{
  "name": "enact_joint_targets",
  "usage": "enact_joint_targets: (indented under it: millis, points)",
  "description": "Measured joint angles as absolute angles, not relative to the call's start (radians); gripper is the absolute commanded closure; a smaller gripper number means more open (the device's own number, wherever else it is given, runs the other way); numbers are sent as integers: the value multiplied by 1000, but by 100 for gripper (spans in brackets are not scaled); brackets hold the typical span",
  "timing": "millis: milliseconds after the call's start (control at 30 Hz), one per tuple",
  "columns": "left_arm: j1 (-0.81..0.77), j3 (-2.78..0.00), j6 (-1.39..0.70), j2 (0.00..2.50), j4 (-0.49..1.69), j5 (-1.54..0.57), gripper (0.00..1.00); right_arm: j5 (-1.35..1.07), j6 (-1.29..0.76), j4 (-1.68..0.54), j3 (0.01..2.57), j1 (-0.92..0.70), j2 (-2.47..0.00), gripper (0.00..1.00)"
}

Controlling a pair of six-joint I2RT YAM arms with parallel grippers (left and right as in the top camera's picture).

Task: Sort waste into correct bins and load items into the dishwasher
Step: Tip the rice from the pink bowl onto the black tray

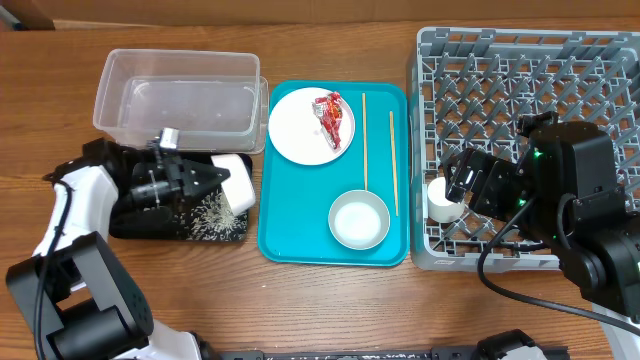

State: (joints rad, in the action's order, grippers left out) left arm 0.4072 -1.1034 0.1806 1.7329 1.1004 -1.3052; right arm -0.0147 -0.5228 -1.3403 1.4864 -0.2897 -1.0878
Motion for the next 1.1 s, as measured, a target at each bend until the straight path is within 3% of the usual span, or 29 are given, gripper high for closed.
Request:
enact_joint_targets:
  millis: [500,1100]
  points:
    - [451,-1101,319,1737,1172,-1398,96,-14,-523,-1346,1486,-290,-1088,1]
    - [453,-1101,282,1738,1132,-1372,96,-11,-523,-1355,1486,-290,-1088,0]
